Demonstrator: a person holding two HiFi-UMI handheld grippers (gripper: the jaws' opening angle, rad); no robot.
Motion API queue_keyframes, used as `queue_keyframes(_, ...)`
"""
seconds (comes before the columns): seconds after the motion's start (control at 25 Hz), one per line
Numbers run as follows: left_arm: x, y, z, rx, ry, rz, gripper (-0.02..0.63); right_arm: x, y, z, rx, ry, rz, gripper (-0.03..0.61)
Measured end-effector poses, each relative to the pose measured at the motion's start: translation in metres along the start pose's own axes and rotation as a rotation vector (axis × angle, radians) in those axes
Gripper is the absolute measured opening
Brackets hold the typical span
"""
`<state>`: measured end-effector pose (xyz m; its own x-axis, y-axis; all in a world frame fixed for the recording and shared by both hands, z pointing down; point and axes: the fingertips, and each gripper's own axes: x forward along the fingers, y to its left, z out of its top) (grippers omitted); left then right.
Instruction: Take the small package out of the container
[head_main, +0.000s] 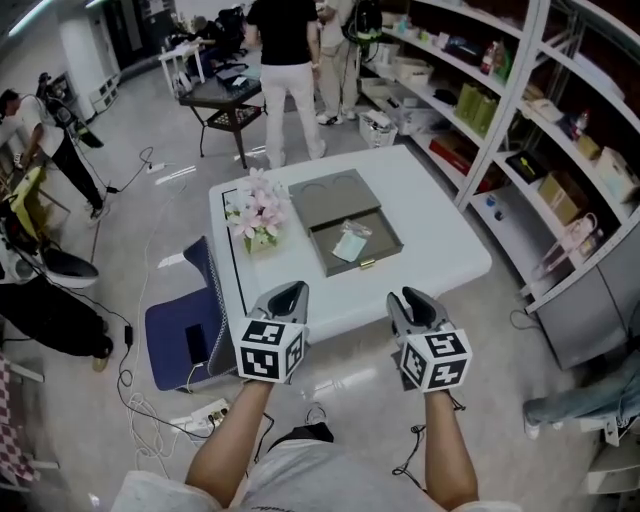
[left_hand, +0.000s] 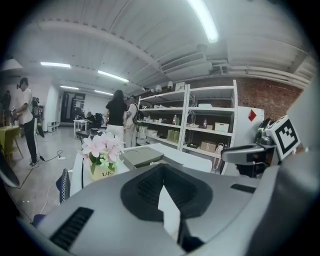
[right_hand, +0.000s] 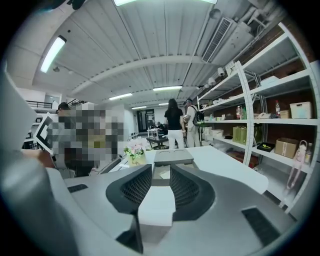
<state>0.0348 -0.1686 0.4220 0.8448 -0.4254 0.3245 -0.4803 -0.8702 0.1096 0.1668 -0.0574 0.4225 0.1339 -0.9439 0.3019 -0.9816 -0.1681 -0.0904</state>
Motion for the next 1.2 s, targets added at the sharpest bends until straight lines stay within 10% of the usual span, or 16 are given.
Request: queue_keyframes(1.2,0.108,0.073,0.016,-0.028,0.014,0.069,0.003,0.163,-0.053,-0.001,-0.097,0.19,0.224,0.199)
